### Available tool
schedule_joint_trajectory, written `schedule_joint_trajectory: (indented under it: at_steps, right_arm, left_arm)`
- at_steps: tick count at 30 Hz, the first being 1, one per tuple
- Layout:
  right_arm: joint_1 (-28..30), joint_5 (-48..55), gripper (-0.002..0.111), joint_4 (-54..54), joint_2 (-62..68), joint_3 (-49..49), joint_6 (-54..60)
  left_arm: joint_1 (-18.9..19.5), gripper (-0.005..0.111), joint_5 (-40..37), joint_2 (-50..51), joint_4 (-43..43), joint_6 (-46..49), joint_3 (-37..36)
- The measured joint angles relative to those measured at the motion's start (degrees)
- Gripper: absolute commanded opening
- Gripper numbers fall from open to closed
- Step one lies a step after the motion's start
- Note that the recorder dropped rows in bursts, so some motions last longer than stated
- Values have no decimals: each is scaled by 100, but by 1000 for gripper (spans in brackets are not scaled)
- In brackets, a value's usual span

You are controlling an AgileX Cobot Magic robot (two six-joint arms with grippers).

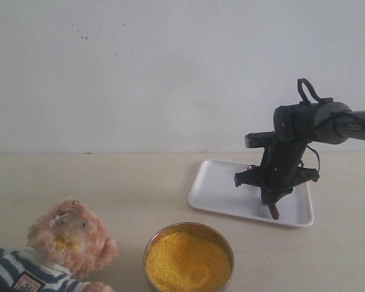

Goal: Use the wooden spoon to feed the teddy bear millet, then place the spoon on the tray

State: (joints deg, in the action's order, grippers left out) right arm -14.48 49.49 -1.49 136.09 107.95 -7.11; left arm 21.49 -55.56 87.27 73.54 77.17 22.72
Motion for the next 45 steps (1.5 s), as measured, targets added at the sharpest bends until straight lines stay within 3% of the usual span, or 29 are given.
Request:
schedule_joint_trajectory:
  at_steps: [5,15,17,21,28,38,45]
  right_arm:
    - [3,-12,55,0,22,0,0]
    - [3,-55,56,0,-254,0,103]
    - [3,43,52,13,-392,0,164]
    - [3,126,33,24,-767,-214,256]
    - [3,-709,-1,205,-2121,-1694,372]
    - [3,-2212,0,449,-5026,-5119,430]
    - [3,-2496,0,967,-6936,-6966,430]
  left_arm:
    - [0,4,0,0,0,0,0]
    - [0,4,0,0,0,0,0]
    - [0,4,0,0,0,0,0]
    - [0,4,0,0,0,0,0]
    - [0,4,0,0,0,0,0]
    - [0,4,0,0,0,0,0]
    - [0,4,0,0,0,0,0]
